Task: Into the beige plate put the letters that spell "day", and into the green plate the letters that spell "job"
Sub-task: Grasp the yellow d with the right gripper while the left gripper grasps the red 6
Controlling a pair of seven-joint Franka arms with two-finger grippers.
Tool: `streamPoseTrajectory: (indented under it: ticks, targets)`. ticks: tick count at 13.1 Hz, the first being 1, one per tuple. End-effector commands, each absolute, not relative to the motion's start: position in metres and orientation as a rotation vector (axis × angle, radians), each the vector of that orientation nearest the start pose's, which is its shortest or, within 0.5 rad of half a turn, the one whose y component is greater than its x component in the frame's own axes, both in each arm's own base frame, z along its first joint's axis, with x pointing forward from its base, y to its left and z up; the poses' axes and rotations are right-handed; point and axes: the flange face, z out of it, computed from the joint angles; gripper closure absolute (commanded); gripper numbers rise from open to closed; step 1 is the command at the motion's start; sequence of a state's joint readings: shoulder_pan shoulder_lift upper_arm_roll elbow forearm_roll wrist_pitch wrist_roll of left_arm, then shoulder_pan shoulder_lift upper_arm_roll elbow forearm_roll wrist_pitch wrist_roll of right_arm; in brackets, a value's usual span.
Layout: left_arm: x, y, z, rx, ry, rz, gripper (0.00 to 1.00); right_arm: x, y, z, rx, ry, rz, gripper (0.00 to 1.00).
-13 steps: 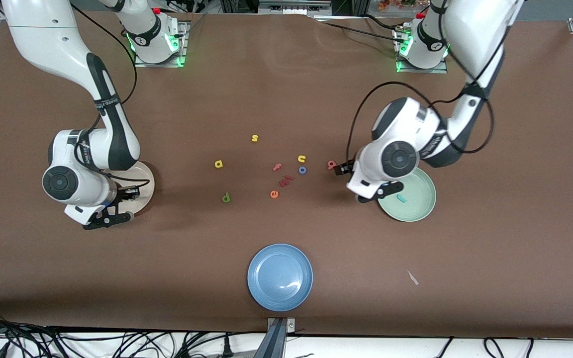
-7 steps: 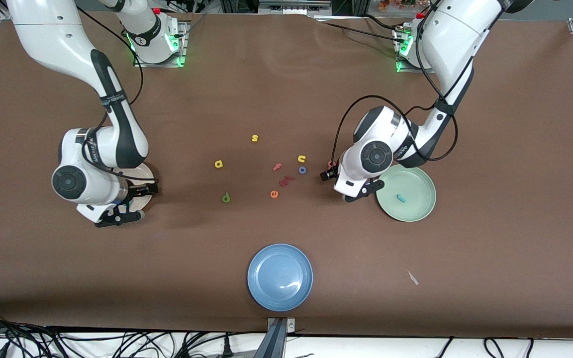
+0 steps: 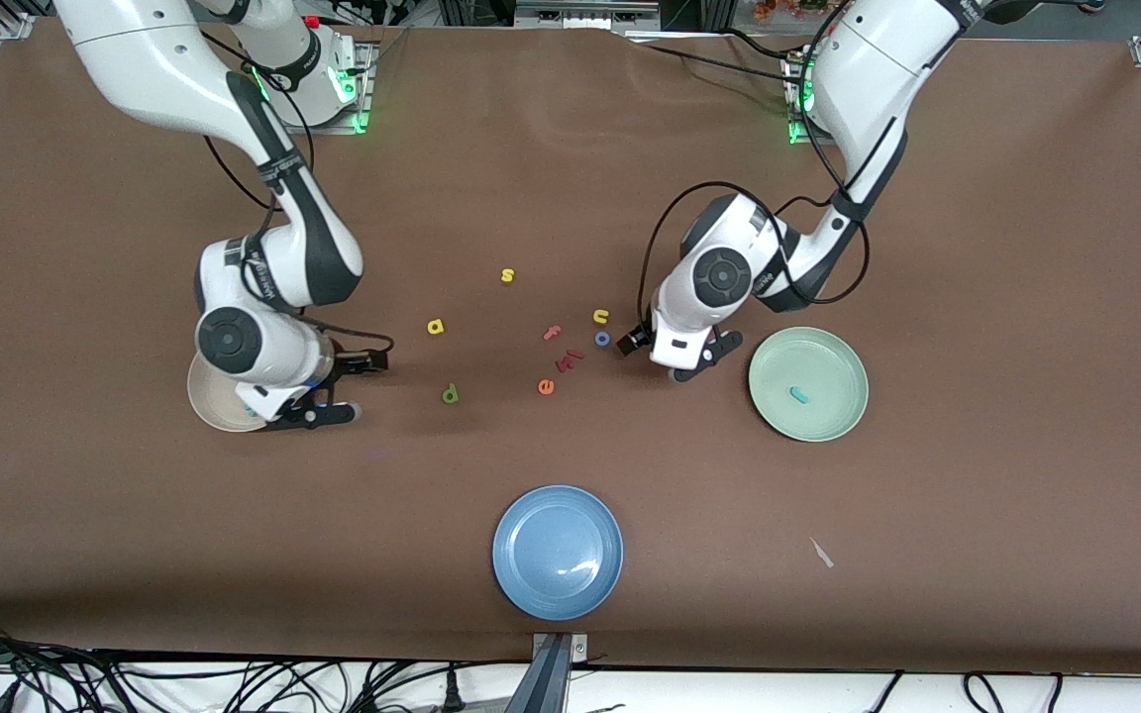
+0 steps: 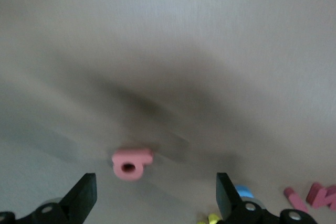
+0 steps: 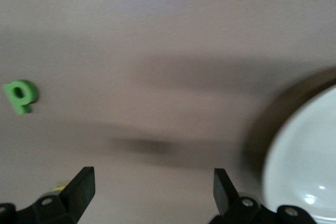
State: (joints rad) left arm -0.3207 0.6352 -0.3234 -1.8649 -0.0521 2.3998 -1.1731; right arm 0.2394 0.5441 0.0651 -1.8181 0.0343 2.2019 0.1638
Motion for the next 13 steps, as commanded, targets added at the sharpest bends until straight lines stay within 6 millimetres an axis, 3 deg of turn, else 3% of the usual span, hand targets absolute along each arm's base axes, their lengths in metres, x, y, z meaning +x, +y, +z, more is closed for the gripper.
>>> streamPoseTrajectory:
  ticks: [1, 5, 8, 11, 13]
  targets:
    - [0.497, -0.366, 0.183, -3.031, -0.958, 0.314, 0.0, 0.563, 0.194, 0.225, -3.089, -0.169, 0.18, 0.0]
    - [0.497, -0.36, 0.178, -3.018, -0.959, 0.316, 0.11, 0.524, 0.232, 0.219, -3.069, -0.154, 0.131, 0.0]
    - [0.5, -0.356, 0.175, -3.011, -0.972, 0.315, 0.14, 0.503, 0.25, 0.206, -3.052, -0.213, 0.037, 0.0]
    - [0.5, -0.355, 0.173, -3.009, -0.974, 0.316, 0.47, 0.484, 0.272, 0.196, -3.049, -0.336, 0.003, 0.0]
    - [0.502, -0.353, 0.174, -3.007, -0.977, 0.312, 0.47, 0.479, 0.275, 0.188, -3.073, -0.458, -0.004, 0.01]
